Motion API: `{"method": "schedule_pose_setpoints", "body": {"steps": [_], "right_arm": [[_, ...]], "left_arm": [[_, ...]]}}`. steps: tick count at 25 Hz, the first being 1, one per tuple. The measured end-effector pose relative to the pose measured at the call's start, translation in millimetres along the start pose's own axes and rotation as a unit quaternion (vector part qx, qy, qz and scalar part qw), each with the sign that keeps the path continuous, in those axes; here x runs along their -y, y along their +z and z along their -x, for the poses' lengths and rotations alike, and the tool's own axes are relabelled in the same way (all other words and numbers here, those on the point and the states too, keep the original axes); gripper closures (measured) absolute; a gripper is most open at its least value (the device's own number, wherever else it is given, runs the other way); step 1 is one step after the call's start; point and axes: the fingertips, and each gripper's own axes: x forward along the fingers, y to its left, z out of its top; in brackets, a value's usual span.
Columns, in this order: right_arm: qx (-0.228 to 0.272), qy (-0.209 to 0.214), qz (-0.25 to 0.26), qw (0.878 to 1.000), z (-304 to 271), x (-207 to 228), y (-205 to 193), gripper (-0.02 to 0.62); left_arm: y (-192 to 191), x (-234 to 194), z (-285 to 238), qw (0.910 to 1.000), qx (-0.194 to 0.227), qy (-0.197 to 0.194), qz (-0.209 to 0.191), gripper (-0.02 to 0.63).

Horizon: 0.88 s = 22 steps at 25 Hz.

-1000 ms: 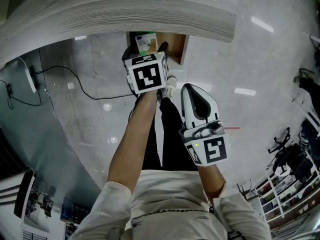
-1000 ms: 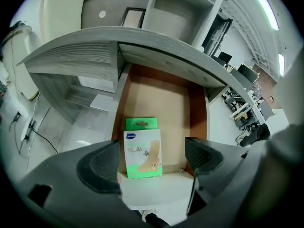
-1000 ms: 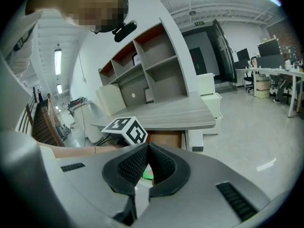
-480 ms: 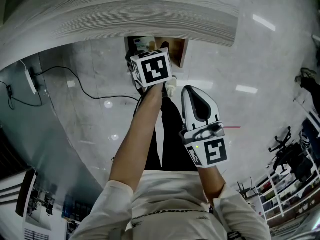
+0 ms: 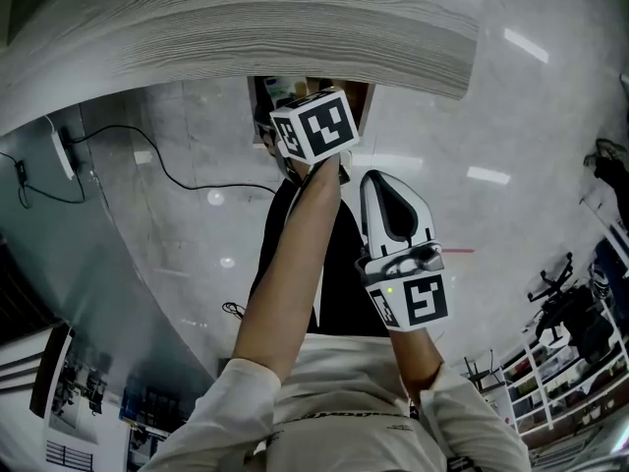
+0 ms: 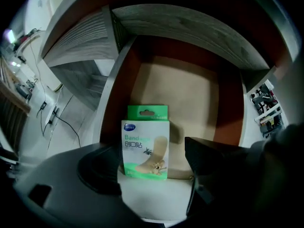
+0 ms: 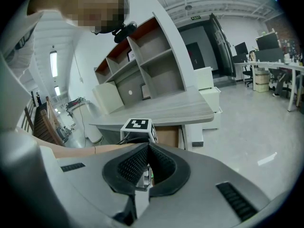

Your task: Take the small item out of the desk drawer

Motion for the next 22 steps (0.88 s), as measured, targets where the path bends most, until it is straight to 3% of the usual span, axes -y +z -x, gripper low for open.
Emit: {"method": "schedule_pose_setpoints", "body": {"steps": [3, 7, 18, 22], "right_arm": [[-0.003, 0.001, -0.002, 1.0, -1, -1, -2, 0.565], [-0.003, 0.004, -0.003, 1.0, 0, 3, -1, 0.565], [-0.005, 0.006, -0.011, 1.0, -4, 10, -1, 0.565], [-0.006, 0.003, -0.014, 1.0, -8, 11, -5, 0.565]], "left_arm": [[-4, -3, -5, 0.9997, -0.003, 0.011, 0.021, 0.195], [-14, -2, -14, 0.9987, -0.019, -0.008, 0.047, 0.195], [-11, 6, -9, 0.9977, -0.018, -0.055, 0.037, 0.2], [-13, 2, -10, 0.9985, -0.012, -0.053, 0.014, 0.278]]}}
